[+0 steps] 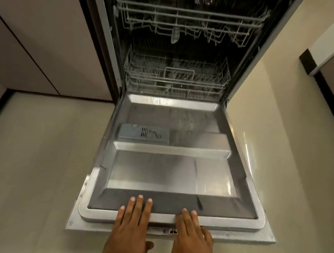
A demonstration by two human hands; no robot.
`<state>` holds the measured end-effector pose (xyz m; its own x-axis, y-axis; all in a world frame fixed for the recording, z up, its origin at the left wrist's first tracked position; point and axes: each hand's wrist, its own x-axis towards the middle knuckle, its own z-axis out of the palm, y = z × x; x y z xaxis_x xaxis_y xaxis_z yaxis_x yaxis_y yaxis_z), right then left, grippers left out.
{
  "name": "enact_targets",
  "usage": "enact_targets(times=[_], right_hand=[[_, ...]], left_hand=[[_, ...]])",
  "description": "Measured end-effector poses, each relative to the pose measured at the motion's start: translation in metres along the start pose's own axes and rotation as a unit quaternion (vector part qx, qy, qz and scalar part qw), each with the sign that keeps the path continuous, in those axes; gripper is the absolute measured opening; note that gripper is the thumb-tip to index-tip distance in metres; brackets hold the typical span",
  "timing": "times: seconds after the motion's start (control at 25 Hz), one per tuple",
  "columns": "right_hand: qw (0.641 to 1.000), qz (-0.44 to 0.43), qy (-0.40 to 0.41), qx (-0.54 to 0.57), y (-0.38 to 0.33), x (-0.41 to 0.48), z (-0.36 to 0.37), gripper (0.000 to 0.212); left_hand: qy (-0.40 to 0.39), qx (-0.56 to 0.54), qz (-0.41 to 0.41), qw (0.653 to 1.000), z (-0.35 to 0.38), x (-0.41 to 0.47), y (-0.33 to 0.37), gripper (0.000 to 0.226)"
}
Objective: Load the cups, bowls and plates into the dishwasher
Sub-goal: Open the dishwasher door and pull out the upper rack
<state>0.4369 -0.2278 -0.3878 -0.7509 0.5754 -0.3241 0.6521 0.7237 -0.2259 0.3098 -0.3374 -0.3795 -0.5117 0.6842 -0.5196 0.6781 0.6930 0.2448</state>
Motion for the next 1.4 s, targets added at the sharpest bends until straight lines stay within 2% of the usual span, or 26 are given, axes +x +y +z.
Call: enact_targets(times=[0.08, 0.16, 0.24, 0.36, 0.56, 0.64, 0.8, 1.0, 1.12, 1.28, 1.4], right_hand=[[0.999, 0.018, -0.050, 0.010, 0.008, 0.002, 0.024, 0.064], [0.995, 0.028, -0.095, -0.008, 0.014, 0.006, 0.039, 0.083], [0.990, 0.015, -0.141, -0.008, 0.020, 0.009, 0.051, 0.080], [0.987, 0.007, -0.162, 0.010, 0.029, 0.016, 0.069, 0.072], [0.983, 0.012, -0.181, 0.013, 0.034, 0.026, 0.083, 0.072], [0.987, 0.017, -0.161, 0.017, 0.030, 0.033, 0.075, 0.074], [0.996, 0.000, -0.083, 0.027, 0.011, 0.058, 0.022, 0.078], [0.999, -0.029, -0.030, 0.030, -0.030, 0.081, -0.091, 0.077], [0.997, -0.050, 0.030, 0.044, -0.058, 0.083, -0.177, 0.077], [0.989, -0.092, 0.108, 0.034, -0.100, 0.072, -0.293, 0.080], [0.982, -0.125, 0.139, 0.004, -0.141, 0.051, -0.376, 0.087]], left_hand=[[0.010, -0.008, 0.000, 1.000, 0.031, 0.001, -0.009, 0.114], [0.014, -0.007, 0.007, 1.000, 0.057, 0.003, -0.015, 0.112], [0.001, -0.029, 0.001, 1.000, 0.082, 0.006, -0.021, 0.111], [-0.018, -0.034, 0.002, 0.999, 0.105, 0.013, -0.028, 0.107], [-0.051, -0.030, -0.007, 0.998, 0.111, 0.024, -0.032, 0.103], [-0.035, -0.038, -0.016, 0.999, 0.095, 0.027, -0.028, 0.101], [0.035, -0.028, -0.017, 0.999, 0.040, 0.044, -0.017, 0.090], [0.123, -0.015, -0.001, 0.992, -0.069, 0.040, 0.006, 0.080], [0.207, -0.006, 0.009, 0.978, -0.154, 0.024, 0.011, 0.069], [0.287, -0.004, 0.026, 0.957, -0.274, -0.013, 0.015, 0.075], [0.345, 0.003, 0.032, 0.938, -0.367, -0.052, 0.017, 0.070]])
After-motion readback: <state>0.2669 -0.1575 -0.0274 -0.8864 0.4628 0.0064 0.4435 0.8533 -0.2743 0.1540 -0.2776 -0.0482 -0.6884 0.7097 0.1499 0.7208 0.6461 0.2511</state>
